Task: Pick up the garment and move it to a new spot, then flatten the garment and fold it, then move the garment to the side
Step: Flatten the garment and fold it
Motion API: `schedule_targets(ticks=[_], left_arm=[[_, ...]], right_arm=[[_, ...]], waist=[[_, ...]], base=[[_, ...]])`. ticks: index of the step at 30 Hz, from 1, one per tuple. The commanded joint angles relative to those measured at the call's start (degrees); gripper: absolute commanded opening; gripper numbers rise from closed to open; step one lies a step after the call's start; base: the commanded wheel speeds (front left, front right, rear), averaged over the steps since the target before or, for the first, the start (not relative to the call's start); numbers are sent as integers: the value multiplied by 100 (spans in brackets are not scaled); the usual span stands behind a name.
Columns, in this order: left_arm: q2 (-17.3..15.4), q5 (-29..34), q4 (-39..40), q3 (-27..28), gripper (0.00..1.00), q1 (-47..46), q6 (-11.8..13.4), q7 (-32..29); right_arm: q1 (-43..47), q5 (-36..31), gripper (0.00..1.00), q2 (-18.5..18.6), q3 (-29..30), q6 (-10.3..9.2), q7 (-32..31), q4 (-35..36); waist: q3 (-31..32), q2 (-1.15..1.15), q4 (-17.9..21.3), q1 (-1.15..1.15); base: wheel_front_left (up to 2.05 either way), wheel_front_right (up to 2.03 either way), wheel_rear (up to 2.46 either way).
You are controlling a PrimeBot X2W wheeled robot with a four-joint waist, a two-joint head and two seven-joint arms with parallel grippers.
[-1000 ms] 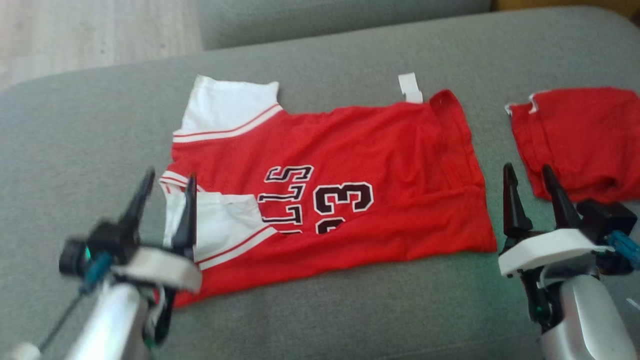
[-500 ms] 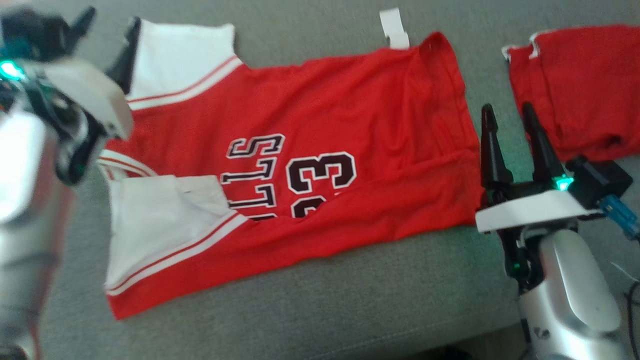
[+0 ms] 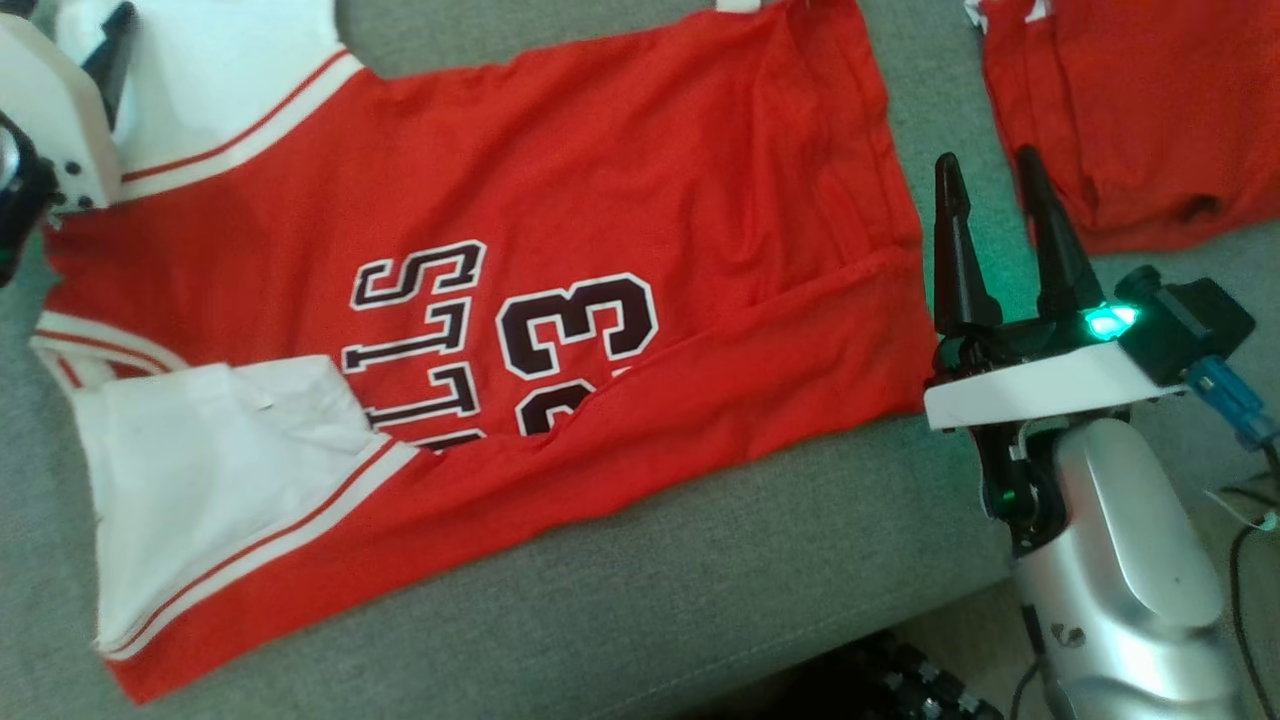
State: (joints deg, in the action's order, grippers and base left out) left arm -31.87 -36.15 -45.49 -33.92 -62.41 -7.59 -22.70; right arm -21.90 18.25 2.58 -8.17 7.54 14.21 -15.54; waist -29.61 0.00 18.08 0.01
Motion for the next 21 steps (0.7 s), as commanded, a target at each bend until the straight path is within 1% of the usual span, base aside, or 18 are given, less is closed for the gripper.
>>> schedule_targets(ticks=[1,8,10,11,12,13,16,21], left_arm=[[-316,-61,52,89,100,-332,11,3],[-367,-211,-327,-103,100,-574,11,22],[-331,-341,-420,-179,100,-589,10,-81],[-305,-430,-438,-220,49,-586,10,-144],[-277,-519,-433,-272,22,-576,10,-198],[-257,-603,-402,-340,0,-557,10,-238],[-236,-829,-324,-471,0,-494,10,-166],[-160,-1011,-261,-616,0,-412,10,391]], right_arm=[[-51,50,100,30,-98,-5,60,166],[-56,51,100,30,-96,-5,73,169],[-53,41,100,30,-84,-5,75,165],[-51,29,100,30,-66,-5,76,157],[-49,16,100,30,-46,-5,76,150],[-48,-7,100,30,-25,-5,76,138],[-63,-106,100,30,38,-5,77,86],[-128,-369,100,30,161,-5,66,41]], waist=[[-76,0,59,-1],[-197,0,97,-1],[-216,0,94,-1],[-220,0,82,-1],[-216,0,66,-1],[-202,0,47,-1],[-108,0,-32,-1],[162,0,-213,-1]], base=[[0,0,0],[0,0,0],[0,0,0],[0,0,0],[0,0,0],[0,0,0],[0,0,0],[0,0,0]])
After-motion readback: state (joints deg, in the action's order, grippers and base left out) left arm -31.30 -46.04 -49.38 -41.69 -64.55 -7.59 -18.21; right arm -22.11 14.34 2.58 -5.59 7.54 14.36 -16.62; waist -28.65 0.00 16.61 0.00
